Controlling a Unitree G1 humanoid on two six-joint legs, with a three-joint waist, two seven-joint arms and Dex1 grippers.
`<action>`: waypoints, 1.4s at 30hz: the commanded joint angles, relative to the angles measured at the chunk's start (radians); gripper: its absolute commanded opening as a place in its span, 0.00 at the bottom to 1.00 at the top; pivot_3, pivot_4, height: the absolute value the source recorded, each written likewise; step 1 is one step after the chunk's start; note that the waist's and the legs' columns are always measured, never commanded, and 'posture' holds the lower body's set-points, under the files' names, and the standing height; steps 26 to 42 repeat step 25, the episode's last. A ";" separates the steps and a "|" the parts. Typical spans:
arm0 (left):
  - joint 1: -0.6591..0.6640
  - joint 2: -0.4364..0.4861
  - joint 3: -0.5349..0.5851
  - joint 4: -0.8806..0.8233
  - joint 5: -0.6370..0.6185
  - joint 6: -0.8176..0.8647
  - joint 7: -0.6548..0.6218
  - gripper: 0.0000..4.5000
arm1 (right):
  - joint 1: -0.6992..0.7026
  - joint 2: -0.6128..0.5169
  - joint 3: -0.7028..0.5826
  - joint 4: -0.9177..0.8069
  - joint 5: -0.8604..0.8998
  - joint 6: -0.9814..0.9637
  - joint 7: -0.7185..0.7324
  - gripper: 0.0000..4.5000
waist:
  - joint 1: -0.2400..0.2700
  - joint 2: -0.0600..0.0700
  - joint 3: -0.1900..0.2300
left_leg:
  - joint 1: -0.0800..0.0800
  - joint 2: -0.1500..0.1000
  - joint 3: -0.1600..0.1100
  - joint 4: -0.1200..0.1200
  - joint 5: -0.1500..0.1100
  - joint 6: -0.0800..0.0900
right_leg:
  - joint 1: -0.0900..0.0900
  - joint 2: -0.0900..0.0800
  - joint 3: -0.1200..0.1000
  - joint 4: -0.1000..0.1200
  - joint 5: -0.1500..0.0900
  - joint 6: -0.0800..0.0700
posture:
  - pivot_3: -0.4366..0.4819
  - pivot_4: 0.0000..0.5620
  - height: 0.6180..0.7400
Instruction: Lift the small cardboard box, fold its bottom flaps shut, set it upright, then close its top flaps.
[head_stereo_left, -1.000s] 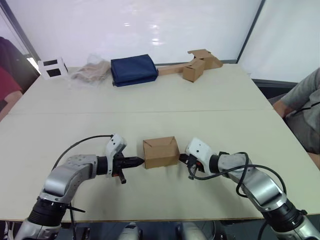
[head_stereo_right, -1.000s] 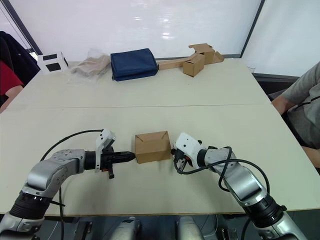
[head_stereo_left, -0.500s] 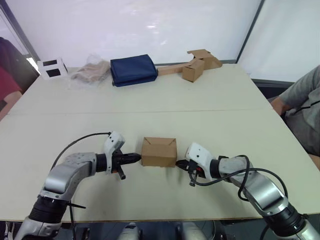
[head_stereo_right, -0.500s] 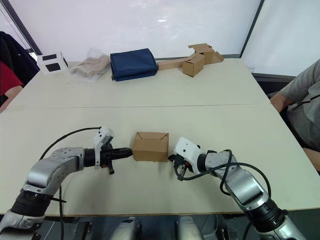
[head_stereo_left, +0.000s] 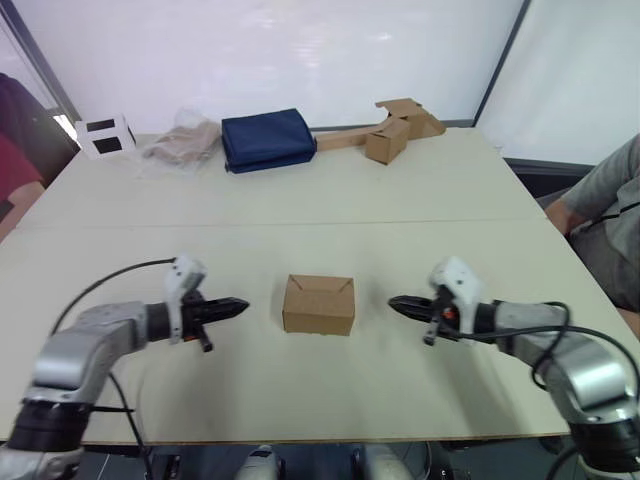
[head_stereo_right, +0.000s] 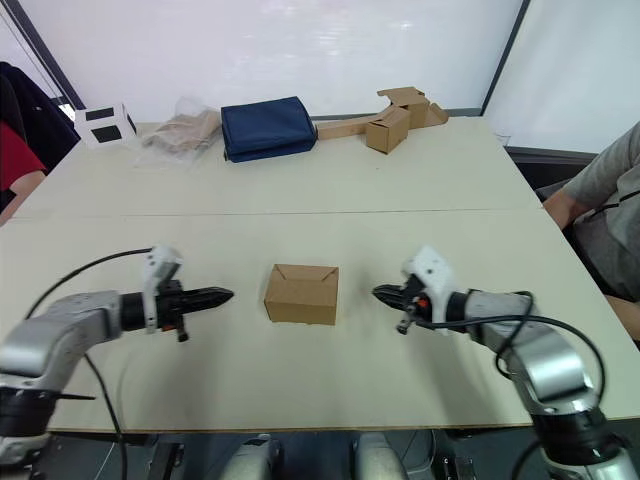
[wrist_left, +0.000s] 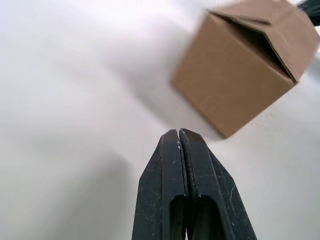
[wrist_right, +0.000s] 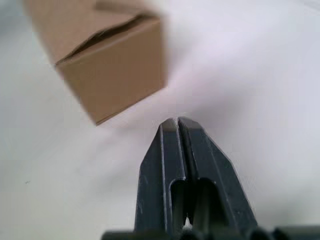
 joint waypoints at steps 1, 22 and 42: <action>0.083 0.065 0.105 -0.060 -0.049 0.023 -0.038 0.00 | 0.065 -0.051 -0.136 0.002 0.111 0.042 0.067 0.00 | 0.000 0.000 0.000 | 0.000 0.000 0.000 0.000 0.000 0.000 | 0.000 0.000 0.000 0.000 0.000 0.000 | 0.48 0.27 1.00; 0.262 0.043 0.173 -0.132 -0.117 0.064 0.029 0.00 | 0.085 -0.103 -0.119 0.130 0.143 0.005 0.104 0.00 | 0.001 0.000 0.000 | 0.004 0.000 0.002 0.000 0.000 0.000 | 0.004 0.000 0.001 -0.001 0.000 0.000 | 0.48 0.27 1.00; 0.275 0.037 0.182 -0.139 -0.122 0.060 0.033 0.00 | 0.072 -0.104 -0.109 0.146 0.140 0.002 0.109 0.00 | 0.000 0.000 0.000 | 0.004 0.000 0.002 0.000 0.000 0.000 | 0.004 0.000 0.001 -0.001 0.000 0.000 | 0.48 0.27 1.00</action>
